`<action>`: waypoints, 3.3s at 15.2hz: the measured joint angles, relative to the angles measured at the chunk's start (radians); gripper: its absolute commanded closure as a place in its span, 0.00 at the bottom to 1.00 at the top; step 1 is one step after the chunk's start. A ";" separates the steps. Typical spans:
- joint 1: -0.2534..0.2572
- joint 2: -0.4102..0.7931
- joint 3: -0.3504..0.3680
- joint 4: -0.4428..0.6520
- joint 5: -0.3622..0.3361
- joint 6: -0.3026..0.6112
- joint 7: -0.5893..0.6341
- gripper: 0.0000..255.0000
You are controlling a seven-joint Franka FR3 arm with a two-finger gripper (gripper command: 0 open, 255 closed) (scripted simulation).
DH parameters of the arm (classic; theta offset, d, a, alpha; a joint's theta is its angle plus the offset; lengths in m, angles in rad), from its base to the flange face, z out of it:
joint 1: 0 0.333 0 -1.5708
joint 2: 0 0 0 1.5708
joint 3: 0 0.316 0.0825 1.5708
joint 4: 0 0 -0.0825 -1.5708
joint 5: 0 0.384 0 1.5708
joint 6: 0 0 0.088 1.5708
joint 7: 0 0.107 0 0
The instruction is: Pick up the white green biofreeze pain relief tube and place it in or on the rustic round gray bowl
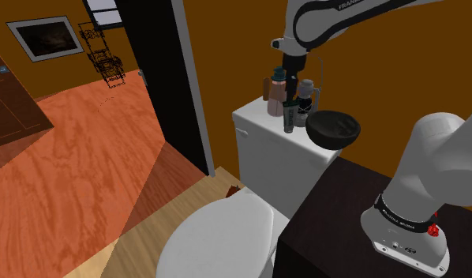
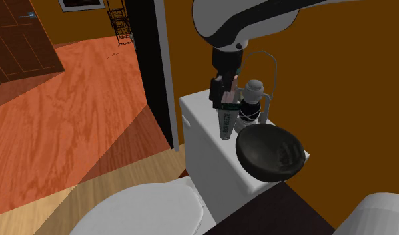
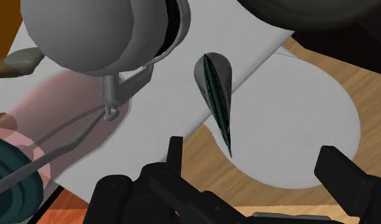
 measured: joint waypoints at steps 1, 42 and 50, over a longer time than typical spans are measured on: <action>0.009 0.020 -0.009 0.004 0.003 0.023 -0.035 0.00; 0.023 0.030 -0.009 0.103 0.014 -0.058 -0.076 1.00; 0.026 0.017 0.002 0.199 0.019 -0.166 -0.079 1.00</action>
